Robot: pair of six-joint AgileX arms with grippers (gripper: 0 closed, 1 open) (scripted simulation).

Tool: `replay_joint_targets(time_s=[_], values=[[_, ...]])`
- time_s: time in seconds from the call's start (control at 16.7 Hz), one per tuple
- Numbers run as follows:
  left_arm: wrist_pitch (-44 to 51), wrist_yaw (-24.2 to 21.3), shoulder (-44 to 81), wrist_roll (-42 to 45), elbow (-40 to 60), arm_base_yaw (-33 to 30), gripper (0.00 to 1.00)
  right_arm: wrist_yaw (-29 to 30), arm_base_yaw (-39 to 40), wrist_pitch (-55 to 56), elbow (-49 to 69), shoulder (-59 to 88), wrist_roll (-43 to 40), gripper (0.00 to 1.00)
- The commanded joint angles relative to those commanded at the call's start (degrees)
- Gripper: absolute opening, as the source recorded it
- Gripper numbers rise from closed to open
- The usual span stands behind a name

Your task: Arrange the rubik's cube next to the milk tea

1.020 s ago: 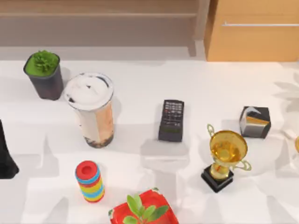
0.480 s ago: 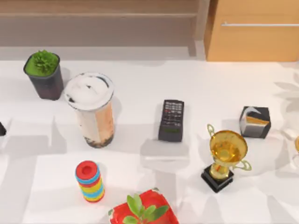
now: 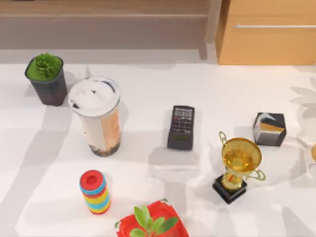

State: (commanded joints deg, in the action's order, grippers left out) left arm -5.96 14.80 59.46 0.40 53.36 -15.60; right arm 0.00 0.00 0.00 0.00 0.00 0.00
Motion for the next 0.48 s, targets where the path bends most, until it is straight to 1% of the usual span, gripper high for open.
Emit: replay_joint_targets(time_s=[0.24,0.48], values=[[-2.0,4.4,19.0,0.3,17.2,-5.2,1.0,0.0,0.0,0.0,0.0,0.0,0.0,1.0],[-3.6,8.0,33.6,0.5,30.5,-9.1,1.0,0.0,0.0,0.0,0.0,0.0,0.0,1.0]])
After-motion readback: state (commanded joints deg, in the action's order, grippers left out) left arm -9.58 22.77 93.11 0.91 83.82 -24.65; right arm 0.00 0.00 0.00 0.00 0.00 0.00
